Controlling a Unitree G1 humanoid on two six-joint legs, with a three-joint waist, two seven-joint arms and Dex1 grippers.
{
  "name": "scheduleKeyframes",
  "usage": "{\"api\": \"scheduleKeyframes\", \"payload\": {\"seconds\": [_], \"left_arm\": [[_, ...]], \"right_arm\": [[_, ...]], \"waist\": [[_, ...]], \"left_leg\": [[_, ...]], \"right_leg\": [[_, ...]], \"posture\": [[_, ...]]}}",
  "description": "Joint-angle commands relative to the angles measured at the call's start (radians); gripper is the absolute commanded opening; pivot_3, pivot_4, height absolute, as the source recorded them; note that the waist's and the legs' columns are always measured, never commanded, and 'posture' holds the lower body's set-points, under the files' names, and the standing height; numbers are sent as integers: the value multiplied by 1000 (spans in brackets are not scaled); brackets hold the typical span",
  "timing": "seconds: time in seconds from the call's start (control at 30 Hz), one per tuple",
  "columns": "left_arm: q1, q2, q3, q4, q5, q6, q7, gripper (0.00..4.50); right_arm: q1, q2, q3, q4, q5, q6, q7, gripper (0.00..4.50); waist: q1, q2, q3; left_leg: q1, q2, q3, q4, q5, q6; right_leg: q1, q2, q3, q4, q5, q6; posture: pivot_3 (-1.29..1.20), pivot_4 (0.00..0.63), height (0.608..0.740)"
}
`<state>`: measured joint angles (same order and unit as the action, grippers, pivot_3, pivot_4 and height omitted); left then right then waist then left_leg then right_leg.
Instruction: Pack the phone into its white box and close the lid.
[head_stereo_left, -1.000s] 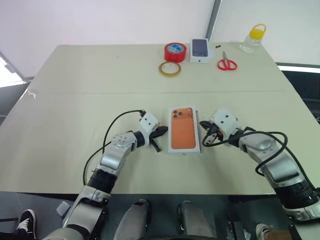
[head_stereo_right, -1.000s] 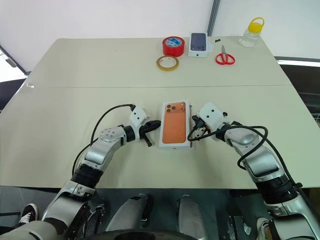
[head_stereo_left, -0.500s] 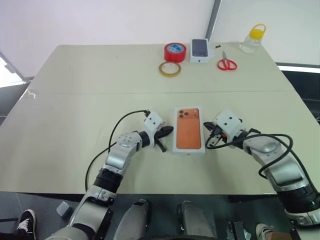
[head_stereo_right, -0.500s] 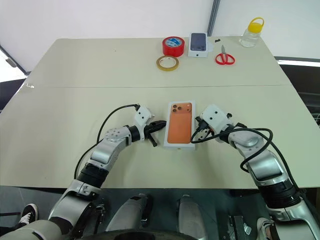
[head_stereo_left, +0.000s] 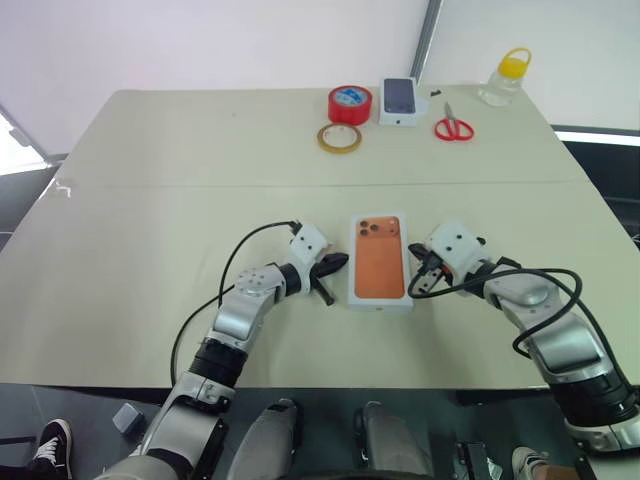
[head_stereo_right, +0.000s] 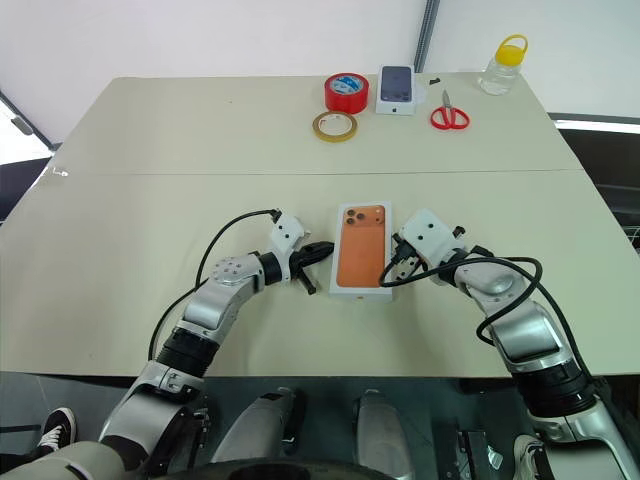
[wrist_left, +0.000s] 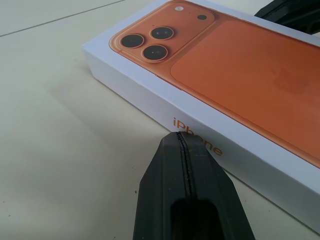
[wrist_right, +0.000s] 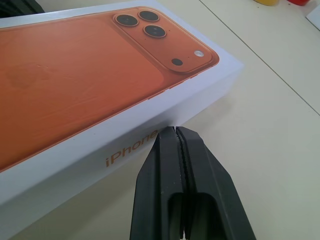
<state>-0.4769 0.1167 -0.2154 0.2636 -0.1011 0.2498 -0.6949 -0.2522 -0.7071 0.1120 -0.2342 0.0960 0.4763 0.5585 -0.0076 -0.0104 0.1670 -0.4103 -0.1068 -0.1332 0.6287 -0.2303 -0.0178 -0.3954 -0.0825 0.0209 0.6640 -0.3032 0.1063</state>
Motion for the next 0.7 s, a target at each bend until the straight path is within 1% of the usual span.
{"api": "scheduleKeyframes", "payload": {"seconds": [0.03, 0.13, 0.2, 0.27, 0.4, 0.5, 0.6, 0.7], "left_arm": [[-10, -8, -11, -36, -11, -23, -13, 0], [-10, -9, -18, -43, -8, -22, -13, 0], [-16, -23, 2, -63, -39, -3, -13, 0], [-22, -20, -7, -45, -16, -11, -1, 0], [-13, -27, -6, -54, -30, -1, -9, 0], [-5, -23, -21, -57, -15, -10, -9, 0], [3, -39, 0, -65, -47, 29, -4, 0], [6, -31, -14, -61, -24, 16, 0, 0]], "right_arm": [[-6, 10, -9, -30, -16, -14, 8, 29], [-7, 15, -6, -29, -22, -9, 11, 29], [-8, 14, -2, -26, -32, -14, 13, 29], [-12, 18, 0, -22, -38, -13, 16, 29], [-18, 33, 23, -16, -59, -11, 23, 29], [-20, 44, 41, -6, -80, -4, 28, 29], [-19, 46, 61, 16, -113, 1, 30, 29], [-26, 58, 70, 23, -127, 6, 32, 29]], "waist": [[0, 0, 0], [0, 0, 0], [0, 0, 0], [0, 0, 0], [-1, 0, 0], [-1, 0, 0], [-2, 0, 0], [-1, 0, 0]], "left_leg": [[0, 0, 0, 0, 0, 0], [0, 0, 0, 0, 0, 0], [0, 0, 0, 0, 0, 0], [0, 0, 0, 0, 0, 0], [0, 0, 0, 0, 0, 0], [0, 0, 0, 0, 0, 0], [0, 0, 0, 0, 0, -1], [0, 0, 0, 0, 0, -1]], "right_leg": [[0, 0, 0, 0, 0, 0], [0, 0, 0, 0, 0, 0], [0, 0, 0, 0, 0, 0], [0, 0, 0, 0, 0, 0], [0, 0, 0, 0, 0, 0], [0, 0, 0, 1, 0, 0], [0, 0, 0, 1, 0, 0], [0, 0, 0, 1, 0, 0]], "posture": [[0, 150, 740], [0, 150, 740], [0, 150, 740], [0, 150, 740], [0, 150, 740], [0, 150, 740], [0, 150, 740], [0, 150, 740]]}}
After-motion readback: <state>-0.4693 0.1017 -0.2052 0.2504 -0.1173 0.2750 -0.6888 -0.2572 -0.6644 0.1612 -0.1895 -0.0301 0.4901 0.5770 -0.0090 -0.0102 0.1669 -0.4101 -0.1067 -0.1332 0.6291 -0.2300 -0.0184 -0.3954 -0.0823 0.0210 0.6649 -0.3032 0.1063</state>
